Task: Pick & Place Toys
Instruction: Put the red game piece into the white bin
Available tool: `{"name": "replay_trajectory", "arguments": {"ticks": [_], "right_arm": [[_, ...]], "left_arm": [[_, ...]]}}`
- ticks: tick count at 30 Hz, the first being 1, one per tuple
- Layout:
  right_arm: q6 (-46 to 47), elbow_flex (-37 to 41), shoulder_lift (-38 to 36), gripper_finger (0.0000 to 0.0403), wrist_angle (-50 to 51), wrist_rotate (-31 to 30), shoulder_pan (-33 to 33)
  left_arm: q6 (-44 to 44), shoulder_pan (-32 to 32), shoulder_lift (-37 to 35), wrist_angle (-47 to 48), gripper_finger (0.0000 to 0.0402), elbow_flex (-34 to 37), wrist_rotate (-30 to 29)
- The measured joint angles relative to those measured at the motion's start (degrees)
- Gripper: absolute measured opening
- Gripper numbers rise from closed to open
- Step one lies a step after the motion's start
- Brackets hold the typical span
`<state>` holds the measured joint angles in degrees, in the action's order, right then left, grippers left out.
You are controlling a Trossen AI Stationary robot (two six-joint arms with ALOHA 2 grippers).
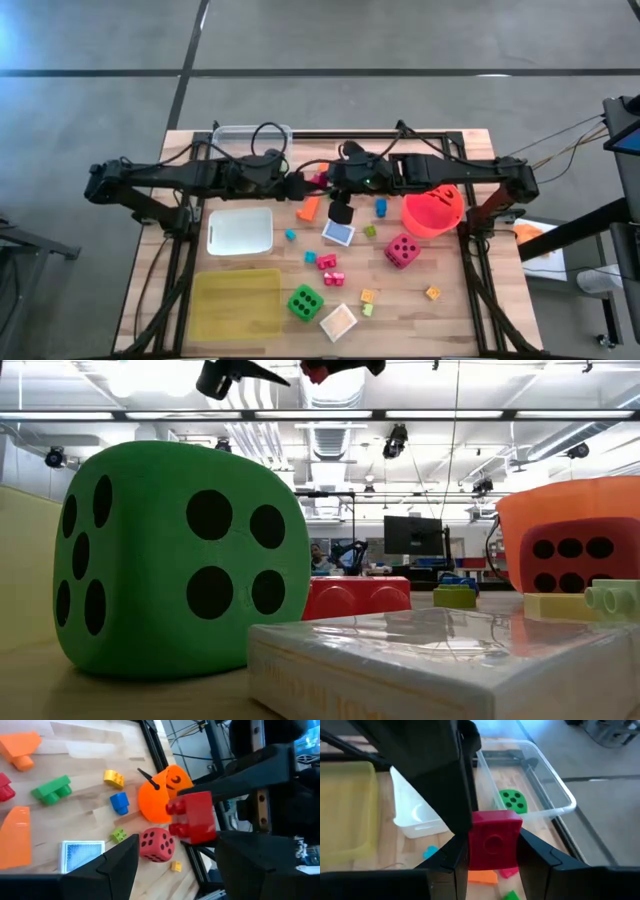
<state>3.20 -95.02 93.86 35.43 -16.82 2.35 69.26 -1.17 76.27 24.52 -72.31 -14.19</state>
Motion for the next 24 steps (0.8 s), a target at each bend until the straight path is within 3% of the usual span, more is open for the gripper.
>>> {"name": "replay_trajectory", "arguments": {"ticks": [8,18,24], "right_arm": [[0.09,0.01,0.00,0.0118,-1.29,0.19,1.17],[-0.59,0.46,0.00,0.0118,-4.36,0.32,1.77],[-0.85,0.64,0.08,0.0118,-4.40,0.37,1.79]], "left_arm": [[-1.10,0.13,-0.03,-2.55,0.0243,0.00,-2.97],[-1.44,0.14,0.42,-2.63,0.0241,-0.02,-0.54],[-1.80,0.14,0.64,-2.93,0.0177,-0.05,1.36]]}}
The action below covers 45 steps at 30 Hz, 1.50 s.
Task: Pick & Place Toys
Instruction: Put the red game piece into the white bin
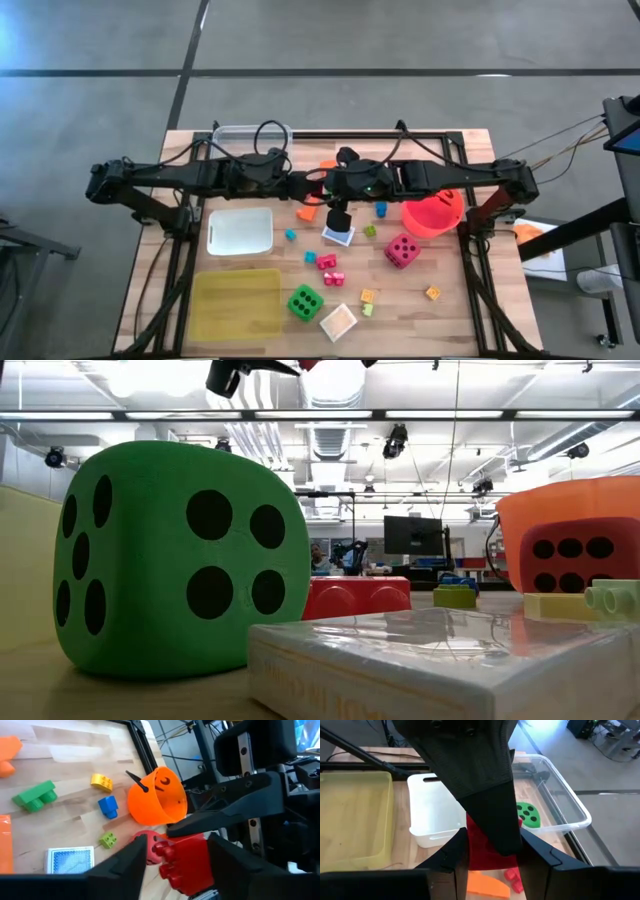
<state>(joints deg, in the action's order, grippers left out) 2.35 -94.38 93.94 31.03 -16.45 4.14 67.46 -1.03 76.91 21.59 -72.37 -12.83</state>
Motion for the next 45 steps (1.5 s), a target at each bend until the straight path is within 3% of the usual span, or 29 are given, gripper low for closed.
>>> {"name": "replay_trajectory", "arguments": {"ticks": [5,7,15,22,26,31,34,42,45], "right_arm": [[-0.32,0.14,0.03,0.0118,0.50,-1.86,0.02],[-0.63,0.14,0.03,0.0125,0.41,-2.23,0.02],[0.25,0.08,-0.02,0.0250,-0.53,-2.16,0.02],[0.30,0.02,-0.08,0.0298,-0.29,-2.56,0.14],[0.07,0.01,-0.08,0.0311,0.31,-2.15,0.82],[0.33,0.01,-0.12,0.0315,0.90,4.28,0.94],[1.35,0.01,-0.12,0.0315,2.91,4.76,0.96],[1.72,0.01,-0.12,0.0315,9.12,6.03,0.96],[2.06,0.01,-0.12,0.0315,9.50,7.40,0.94]], "left_arm": [[0.62,0.09,0.08,-0.71,0.0089,0.01,0.94],[0.56,0.12,0.08,-1.22,0.0087,0.01,1.46],[-0.52,0.06,0.08,-2.26,0.0087,0.05,3.64],[-1.46,0.06,-0.39,-1.79,0.0087,0.07,4.13],[-3.38,0.38,-2.18,0.84,0.0087,0.07,4.40],[-5.43,1.11,-5.24,5.91,0.0087,0.09,4.46],[-7.74,1.13,-7.77,10.10,0.0087,0.12,4.78],[-17.42,-2.74,-11.43,19.82,0.0087,0.10,14.07],[-17.61,-6.40,-11.44,26.33,0.0087,0.10,14.59]]}}
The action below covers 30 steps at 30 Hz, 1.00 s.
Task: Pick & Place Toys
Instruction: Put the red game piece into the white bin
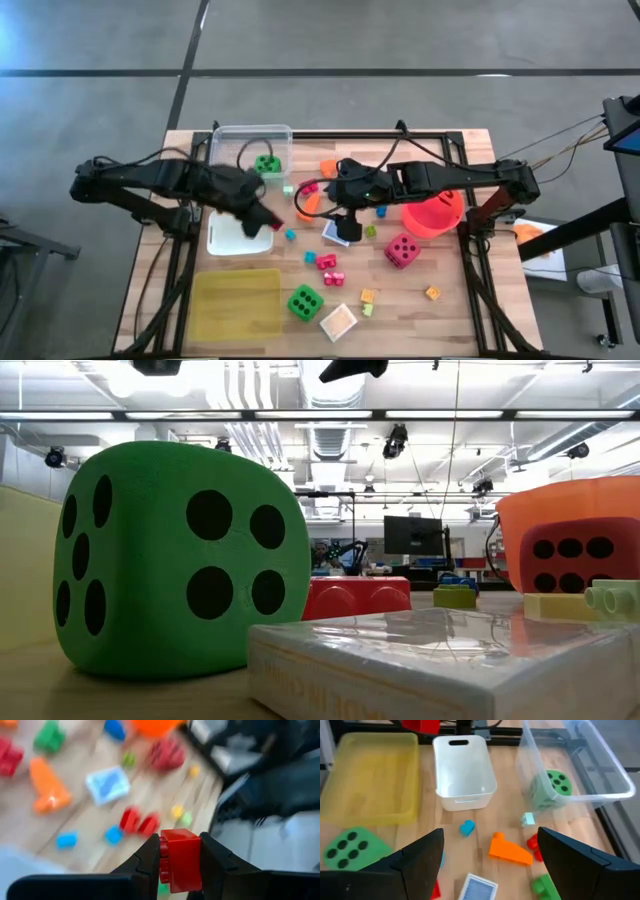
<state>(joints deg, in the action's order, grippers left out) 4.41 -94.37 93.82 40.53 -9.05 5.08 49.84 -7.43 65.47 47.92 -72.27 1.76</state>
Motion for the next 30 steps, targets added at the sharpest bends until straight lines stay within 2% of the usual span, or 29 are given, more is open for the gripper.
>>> {"name": "replay_trajectory", "arguments": {"ticks": [9,15,19,22,30], "right_arm": [[3.79,0.00,0.00,0.0315,0.00,0.08,-0.02],[6.26,0.00,0.00,0.0315,0.00,0.08,-0.02],[7.91,0.00,0.00,0.0315,-0.01,0.08,0.01],[9.00,0.00,0.00,0.0315,0.00,0.10,0.04],[9.15,0.00,0.00,0.0316,-0.01,0.11,0.33]], "left_arm": [[1.65,-11.14,2.64,13.90,0.0086,0.61,-3.10],[10.94,-15.95,4.92,21.50,0.0086,0.63,-3.99],[19.61,-16.82,4.95,28.20,0.0086,1.67,-6.71],[22.62,-18.30,4.10,27.98,0.0086,3.65,-6.74],[32.55,-16.00,1.05,27.70,0.0086,16.00,-8.18]]}}
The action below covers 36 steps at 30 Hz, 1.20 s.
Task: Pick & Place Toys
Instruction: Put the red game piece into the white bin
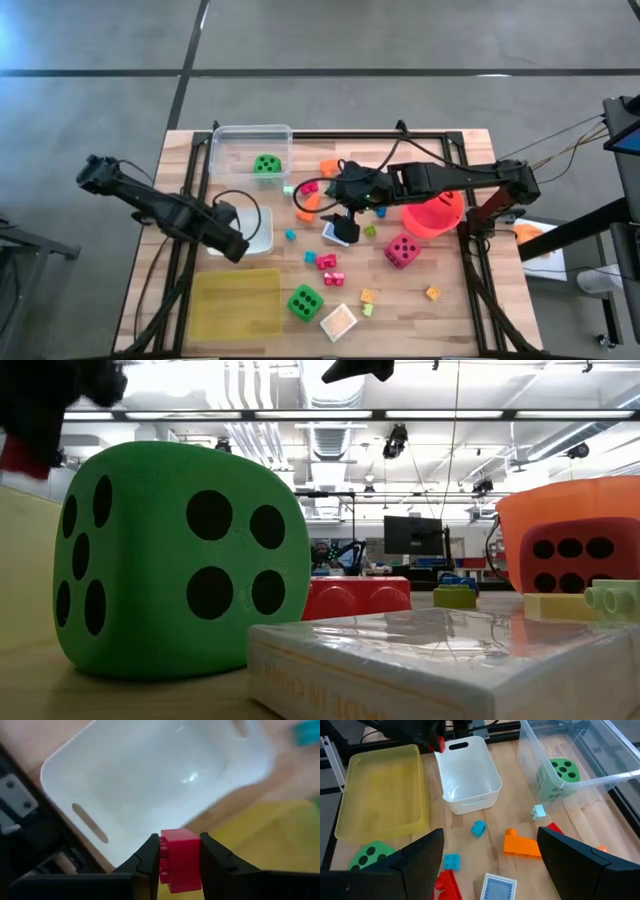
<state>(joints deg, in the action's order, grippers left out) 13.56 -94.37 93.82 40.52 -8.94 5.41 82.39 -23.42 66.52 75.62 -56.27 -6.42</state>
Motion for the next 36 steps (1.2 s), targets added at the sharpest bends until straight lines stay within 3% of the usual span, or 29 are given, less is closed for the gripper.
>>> {"name": "replay_trajectory", "arguments": {"ticks": [12,22,28,36], "right_arm": [[-0.41,0.02,0.00,0.0316,-0.10,-0.02,-0.02],[-0.70,0.02,0.00,0.0316,-0.08,-0.02,-0.02],[-0.70,0.02,0.00,0.0316,-0.06,-0.03,-0.02],[-0.68,0.02,0.00,0.0316,-0.06,-0.01,-0.02]], "left_arm": [[3.03,10.05,-2.27,-3.65,0.0086,13.09,-2.37],[-1.73,16.40,-2.25,-4.19,0.0086,14.09,-6.32],[-6.03,17.03,-2.25,-7.96,0.0086,15.57,-6.51],[-4.36,17.53,-1.77,-9.81,0.0086,16.59,-6.88]]}}
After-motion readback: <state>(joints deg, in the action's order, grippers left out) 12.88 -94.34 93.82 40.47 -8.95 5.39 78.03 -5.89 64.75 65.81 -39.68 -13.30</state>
